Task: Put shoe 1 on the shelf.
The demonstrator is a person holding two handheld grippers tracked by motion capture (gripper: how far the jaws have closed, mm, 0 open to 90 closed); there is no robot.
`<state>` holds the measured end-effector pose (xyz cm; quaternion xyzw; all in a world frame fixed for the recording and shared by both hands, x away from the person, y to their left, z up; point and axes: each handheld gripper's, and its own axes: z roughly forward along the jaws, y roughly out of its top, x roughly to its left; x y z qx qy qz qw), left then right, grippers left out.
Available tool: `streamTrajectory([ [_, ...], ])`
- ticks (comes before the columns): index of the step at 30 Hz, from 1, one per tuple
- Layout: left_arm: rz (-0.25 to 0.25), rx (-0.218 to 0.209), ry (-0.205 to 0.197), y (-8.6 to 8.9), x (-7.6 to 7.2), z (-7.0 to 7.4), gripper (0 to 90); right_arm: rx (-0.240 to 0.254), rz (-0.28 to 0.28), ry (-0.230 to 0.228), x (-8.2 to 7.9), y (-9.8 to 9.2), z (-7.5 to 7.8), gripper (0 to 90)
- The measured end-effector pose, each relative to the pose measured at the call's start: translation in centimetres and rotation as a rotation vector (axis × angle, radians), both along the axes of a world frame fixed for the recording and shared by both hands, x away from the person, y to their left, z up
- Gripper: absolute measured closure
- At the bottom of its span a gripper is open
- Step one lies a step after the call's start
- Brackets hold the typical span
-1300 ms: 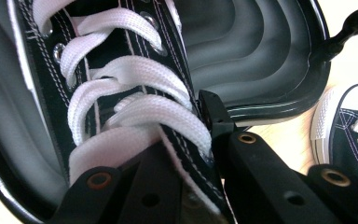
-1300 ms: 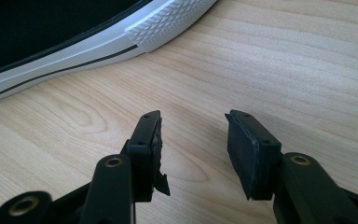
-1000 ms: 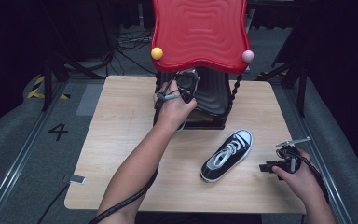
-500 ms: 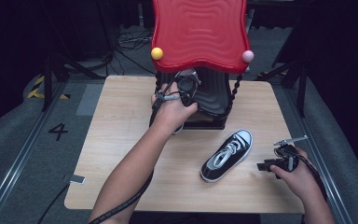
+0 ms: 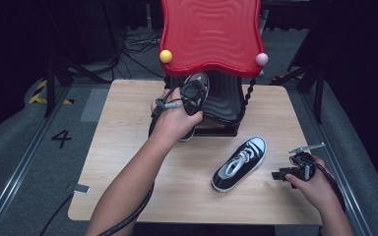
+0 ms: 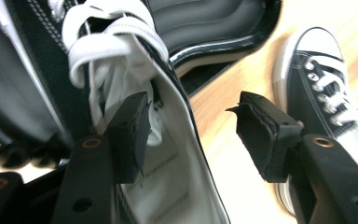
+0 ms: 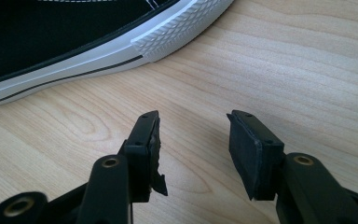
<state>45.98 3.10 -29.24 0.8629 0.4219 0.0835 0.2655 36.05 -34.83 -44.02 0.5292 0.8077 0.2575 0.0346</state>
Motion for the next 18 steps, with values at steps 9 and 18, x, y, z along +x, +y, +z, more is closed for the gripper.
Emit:
streamTrajectory([
  [9,-0.086,-0.05,0.005,3.1,-3.9,1.5,72.5,-0.003,0.002,0.003,0.0,0.2,-0.1,54.1],
  [18,-0.12,-0.012,0.041,5.2,-6.9,0.2,89.8,-0.002,-0.004,0.004,0.0,0.0,-0.1,54.2],
])
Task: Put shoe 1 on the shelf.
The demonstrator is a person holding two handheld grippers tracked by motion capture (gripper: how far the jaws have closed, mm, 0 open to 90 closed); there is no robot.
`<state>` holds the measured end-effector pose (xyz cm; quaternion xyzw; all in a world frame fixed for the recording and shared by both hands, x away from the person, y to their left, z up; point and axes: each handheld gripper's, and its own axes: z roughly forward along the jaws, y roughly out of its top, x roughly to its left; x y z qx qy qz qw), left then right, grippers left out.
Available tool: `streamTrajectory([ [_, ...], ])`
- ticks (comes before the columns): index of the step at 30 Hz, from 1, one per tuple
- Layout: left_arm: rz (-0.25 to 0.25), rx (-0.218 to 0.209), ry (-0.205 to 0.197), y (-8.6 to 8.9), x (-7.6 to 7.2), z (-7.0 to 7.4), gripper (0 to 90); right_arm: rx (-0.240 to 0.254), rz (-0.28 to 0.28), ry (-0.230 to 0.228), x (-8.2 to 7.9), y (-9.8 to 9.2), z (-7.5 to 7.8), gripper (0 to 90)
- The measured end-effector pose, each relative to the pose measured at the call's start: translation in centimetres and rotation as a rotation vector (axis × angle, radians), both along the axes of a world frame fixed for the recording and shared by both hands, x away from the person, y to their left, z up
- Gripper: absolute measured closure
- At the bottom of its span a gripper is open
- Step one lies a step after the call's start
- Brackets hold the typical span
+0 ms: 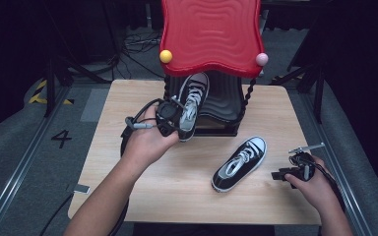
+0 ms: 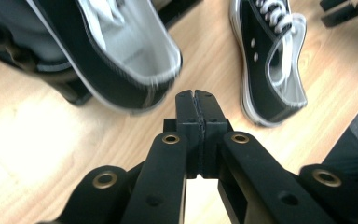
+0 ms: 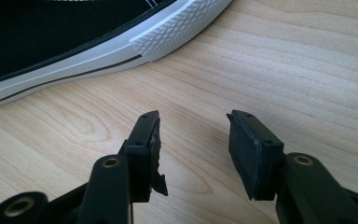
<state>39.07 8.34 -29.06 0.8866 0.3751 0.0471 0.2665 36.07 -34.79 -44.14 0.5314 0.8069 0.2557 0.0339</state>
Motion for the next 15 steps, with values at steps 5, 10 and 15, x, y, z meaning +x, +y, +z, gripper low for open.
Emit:
streamTrajectory([
  [5,-0.015,0.021,0.045,0.4,-0.4,-2.8,89.9,0.0,0.006,0.005,0.0,0.3,-0.2,54.1],
  [10,0.007,0.024,0.053,0.3,0.2,-4.7,89.9,-0.001,0.007,0.006,0.1,0.3,-0.2,54.1],
  [15,0.017,-0.004,0.051,0.2,1.1,-6.0,89.9,-0.001,0.008,0.004,0.0,0.3,-0.3,54.1],
])
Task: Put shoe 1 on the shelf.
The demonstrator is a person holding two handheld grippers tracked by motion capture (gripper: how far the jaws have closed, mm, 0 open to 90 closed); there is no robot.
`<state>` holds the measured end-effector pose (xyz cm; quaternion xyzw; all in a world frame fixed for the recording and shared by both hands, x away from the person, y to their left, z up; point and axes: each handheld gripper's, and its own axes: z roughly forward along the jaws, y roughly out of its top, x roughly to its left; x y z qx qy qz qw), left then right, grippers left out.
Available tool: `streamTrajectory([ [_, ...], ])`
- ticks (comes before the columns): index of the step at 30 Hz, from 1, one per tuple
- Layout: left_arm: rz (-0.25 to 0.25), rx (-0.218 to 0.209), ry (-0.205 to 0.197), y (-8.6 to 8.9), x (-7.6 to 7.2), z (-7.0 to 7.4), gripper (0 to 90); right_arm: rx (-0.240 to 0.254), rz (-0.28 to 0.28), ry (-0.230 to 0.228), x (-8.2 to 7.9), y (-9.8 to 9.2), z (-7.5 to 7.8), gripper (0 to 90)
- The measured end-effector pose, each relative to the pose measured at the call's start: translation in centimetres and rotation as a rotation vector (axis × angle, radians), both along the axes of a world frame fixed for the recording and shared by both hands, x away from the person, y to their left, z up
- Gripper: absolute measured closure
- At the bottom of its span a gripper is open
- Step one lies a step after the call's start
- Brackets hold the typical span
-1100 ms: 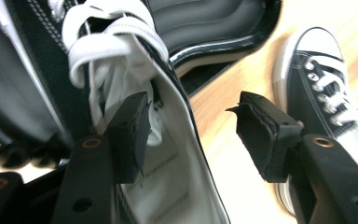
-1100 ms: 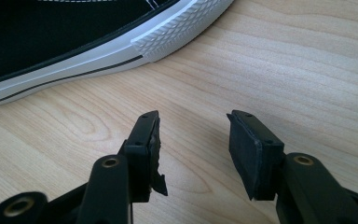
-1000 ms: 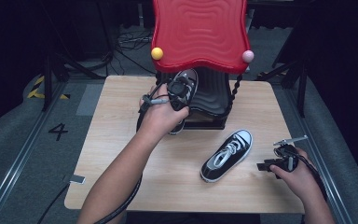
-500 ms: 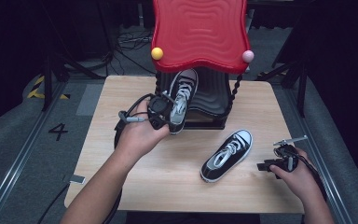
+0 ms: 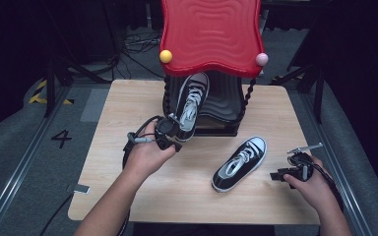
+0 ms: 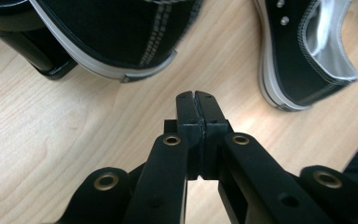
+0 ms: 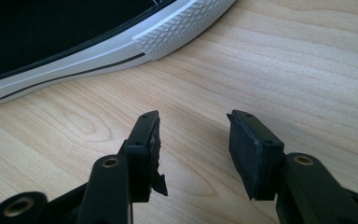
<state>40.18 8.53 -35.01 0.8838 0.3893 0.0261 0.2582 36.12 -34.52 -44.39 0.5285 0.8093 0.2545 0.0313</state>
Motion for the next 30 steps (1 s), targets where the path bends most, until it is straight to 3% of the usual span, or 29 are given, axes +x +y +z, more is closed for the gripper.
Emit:
streamTrajectory([
  [5,0.016,-0.001,-0.016,-0.4,0.8,-0.4,90.0,-0.001,0.004,0.008,0.0,0.3,-0.2,54.1],
  [8,0.009,-0.018,0.01,-0.6,1.4,-0.7,90.0,-0.002,0.01,0.004,0.0,0.4,-0.1,54.0],
  [12,0.005,-0.011,0.005,-1.0,1.3,-1.0,90.0,-0.002,0.003,-0.001,-0.1,0.3,0.0,54.1],
  [20,-0.013,-0.042,-0.015,-2.3,1.4,-1.3,90.0,-0.003,0.009,0.002,-0.1,0.4,-0.1,54.2],
  [26,-0.018,-0.064,0.002,-3.1,2.1,-1.6,90.0,-0.001,0.009,0.006,-0.1,0.3,-0.1,54.2],
  [28,0.006,-0.049,-0.045,-3.5,2.4,-0.9,90.0,-0.002,0.007,0.006,-0.2,0.3,-0.1,54.1],
  [30,0.022,-0.029,-0.061,-3.7,2.7,-0.4,90.0,-0.002,0.006,0.006,-0.2,0.2,-0.1,54.1],
])
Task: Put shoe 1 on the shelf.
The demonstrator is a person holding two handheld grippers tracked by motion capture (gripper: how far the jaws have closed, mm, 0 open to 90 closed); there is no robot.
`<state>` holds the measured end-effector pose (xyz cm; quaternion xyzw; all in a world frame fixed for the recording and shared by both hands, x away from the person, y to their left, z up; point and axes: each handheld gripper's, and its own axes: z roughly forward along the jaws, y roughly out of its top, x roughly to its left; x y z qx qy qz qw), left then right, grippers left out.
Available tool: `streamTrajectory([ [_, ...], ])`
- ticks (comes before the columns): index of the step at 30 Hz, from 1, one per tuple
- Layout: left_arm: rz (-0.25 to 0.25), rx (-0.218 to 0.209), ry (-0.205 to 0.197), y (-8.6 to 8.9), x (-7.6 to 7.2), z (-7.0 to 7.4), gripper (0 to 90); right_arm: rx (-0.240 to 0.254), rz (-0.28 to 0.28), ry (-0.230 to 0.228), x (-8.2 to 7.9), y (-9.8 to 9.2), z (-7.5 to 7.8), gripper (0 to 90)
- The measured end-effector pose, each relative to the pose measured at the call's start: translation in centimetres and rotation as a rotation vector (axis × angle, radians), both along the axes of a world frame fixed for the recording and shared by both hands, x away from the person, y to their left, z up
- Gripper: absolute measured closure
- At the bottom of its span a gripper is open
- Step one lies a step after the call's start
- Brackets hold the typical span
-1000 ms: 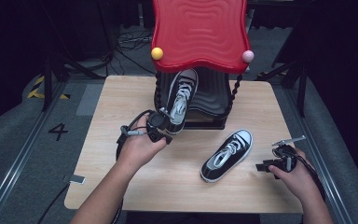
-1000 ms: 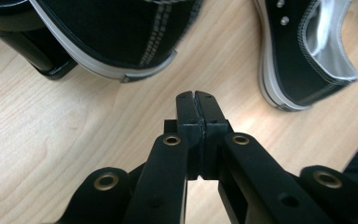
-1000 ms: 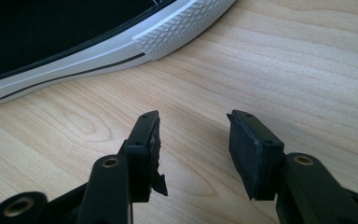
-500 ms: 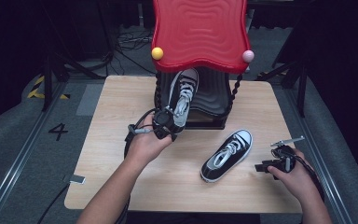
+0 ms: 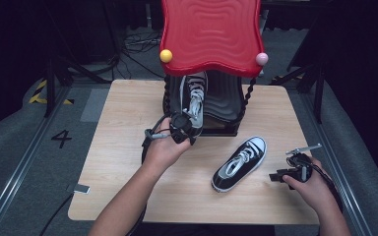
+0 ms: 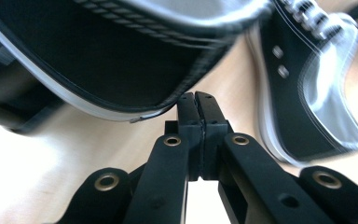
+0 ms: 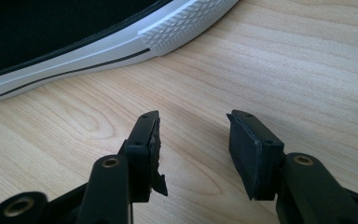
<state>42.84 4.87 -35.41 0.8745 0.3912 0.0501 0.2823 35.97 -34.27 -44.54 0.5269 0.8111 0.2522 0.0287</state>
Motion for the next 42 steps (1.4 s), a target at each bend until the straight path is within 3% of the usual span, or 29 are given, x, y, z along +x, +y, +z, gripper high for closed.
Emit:
streamTrajectory([
  [3,-0.016,-0.004,0.023,-0.4,0.9,0.0,90.0,0.002,-0.002,0.002,0.0,-0.1,0.0,54.1],
  [5,-0.003,0.003,0.001,-0.7,1.4,0.2,90.0,0.002,-0.002,0.002,0.0,-0.1,0.0,54.0],
  [10,0.004,-0.003,-0.01,-1.2,2.4,0.5,90.0,0.001,-0.003,0.002,-0.1,-0.2,0.0,53.9],
  [12,-0.004,-0.004,0.002,-1.3,3.0,0.6,90.0,0.002,-0.001,0.001,-0.1,-0.2,0.0,53.8],
  [15,0.009,-0.001,-0.021,-1.9,3.5,0.9,90.0,-0.001,0.0,0.003,-0.1,-0.1,-0.1,53.8],
  [20,0.015,-0.009,-0.009,-2.6,4.6,0.9,90.0,0.001,-0.002,0.002,-0.1,-0.3,-0.1,53.7],
  [23,0.035,-0.009,-0.024,-2.4,5.0,1.0,90.0,0.0,-0.004,0.002,-0.1,-0.5,-0.1,53.7],
  [26,0.037,-0.038,-0.003,-1.9,5.4,1.0,90.0,0.002,-0.007,0.0,-0.2,-0.7,-0.1,53.7],
  [30,0.044,-0.017,-0.009,-2.3,5.5,1.1,90.0,0.001,-0.01,0.004,-0.2,-0.6,-0.2,53.7],
  [31,0.064,0.003,-0.044,-2.3,5.8,1.3,90.0,0.001,-0.008,0.003,-0.2,-0.6,-0.2,53.6],
  [32,0.064,0.003,-0.044,-2.3,5.8,1.3,90.0,0.001,-0.008,0.003,-0.2,-0.6,-0.2,53.6],
  [33,0.068,-0.024,-0.006,-1.9,6.5,1.2,90.0,0.003,-0.007,0.004,-0.2,-0.5,-0.1,53.5],
  [35,0.063,-0.036,0.013,-1.7,6.6,1.2,90.0,0.004,-0.008,0.003,-0.3,-0.5,-0.1,53.5],
  [38,0.051,0.01,-0.009,-2.1,6.4,1.4,90.0,0.003,-0.011,0.003,-0.2,-0.6,-0.2,53.6],
  [42,0.042,-0.002,0.01,-2.2,6.6,1.4,90.0,0.0,-0.003,0.009,-0.1,-0.5,-0.3,53.5],
])
